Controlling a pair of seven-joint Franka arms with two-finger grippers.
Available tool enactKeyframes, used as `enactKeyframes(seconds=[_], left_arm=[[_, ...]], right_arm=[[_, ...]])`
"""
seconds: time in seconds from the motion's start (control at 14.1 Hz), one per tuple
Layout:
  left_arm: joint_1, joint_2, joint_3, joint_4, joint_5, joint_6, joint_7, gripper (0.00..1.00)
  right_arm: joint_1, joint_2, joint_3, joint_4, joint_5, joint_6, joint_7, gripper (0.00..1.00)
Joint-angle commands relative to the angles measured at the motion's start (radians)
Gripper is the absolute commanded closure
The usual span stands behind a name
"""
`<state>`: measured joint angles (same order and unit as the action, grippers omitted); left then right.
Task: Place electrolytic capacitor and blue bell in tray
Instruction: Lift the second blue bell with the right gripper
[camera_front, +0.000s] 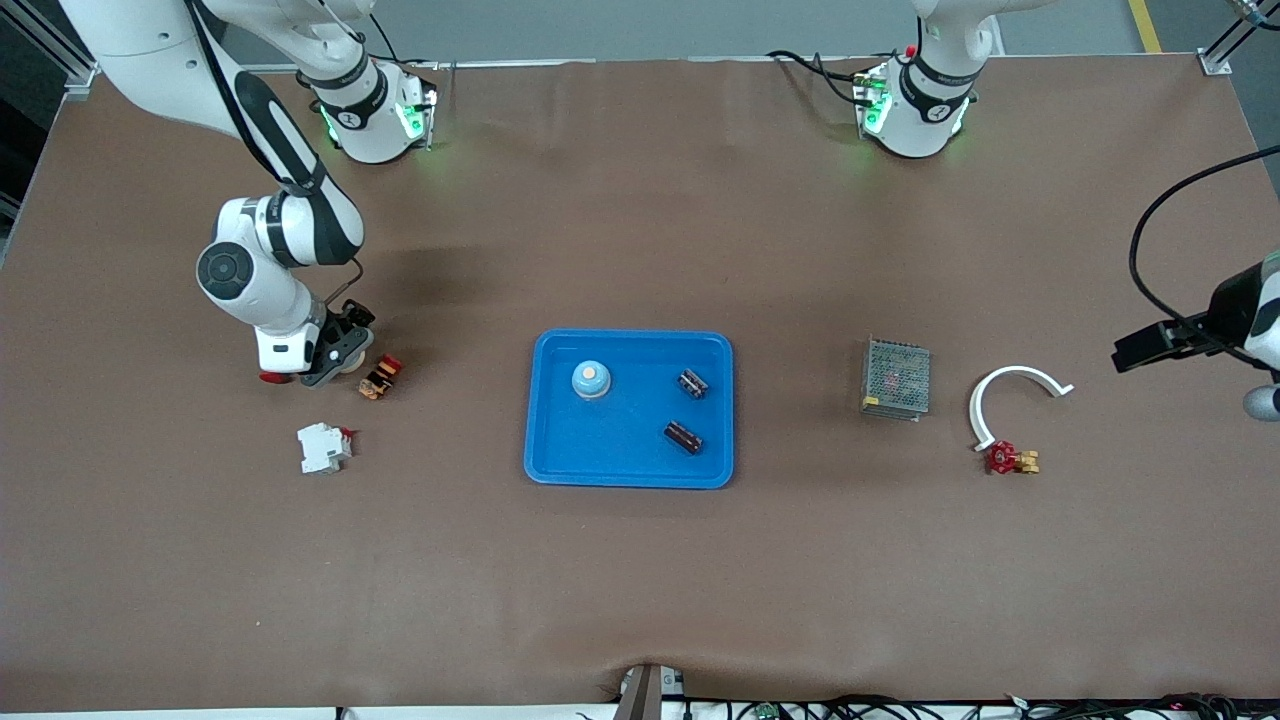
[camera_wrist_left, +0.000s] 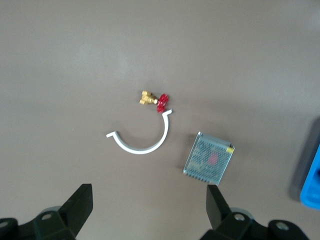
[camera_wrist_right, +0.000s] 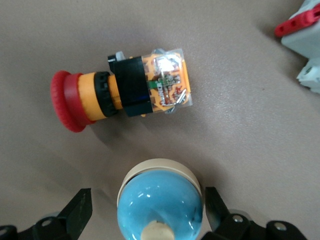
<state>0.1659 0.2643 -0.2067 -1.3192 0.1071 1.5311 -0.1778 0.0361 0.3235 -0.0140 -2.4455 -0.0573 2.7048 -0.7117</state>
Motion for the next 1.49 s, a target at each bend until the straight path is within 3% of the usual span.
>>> enactKeyframes(seconds=[0.0, 0.21, 0.71, 1.06, 1.2, 1.42], left_arm=[[0.003, -0.066, -0.010, -0.041, -0.006, -0.041, 0.024, 0.00], [0.003, -0.126, -0.013, -0.078, -0.010, -0.051, 0.026, 0.00], [-0.009, -0.270, -0.016, -0.181, -0.021, -0.046, 0.029, 0.00], [-0.090, -0.352, 0.025, -0.255, -0.032, -0.042, 0.052, 0.00], [-0.144, -0.355, 0.073, -0.258, -0.032, -0.046, 0.072, 0.00], [-0.143, -0.358, 0.075, -0.259, -0.046, -0.046, 0.075, 0.00]], right_arm=[[-0.004, 0.005, 0.002, -0.010, 0.024, 0.024, -0.008, 0.00], [-0.008, 0.003, 0.002, -0.010, 0.024, 0.023, -0.008, 0.00], [-0.007, 0.003, 0.000, -0.003, 0.024, 0.018, -0.005, 0.40], [-0.007, -0.021, 0.003, 0.002, 0.024, -0.011, 0.004, 0.46], [-0.007, -0.072, 0.003, 0.029, 0.025, -0.127, 0.006, 0.46], [-0.007, -0.165, 0.003, 0.123, 0.042, -0.352, 0.014, 0.47]])
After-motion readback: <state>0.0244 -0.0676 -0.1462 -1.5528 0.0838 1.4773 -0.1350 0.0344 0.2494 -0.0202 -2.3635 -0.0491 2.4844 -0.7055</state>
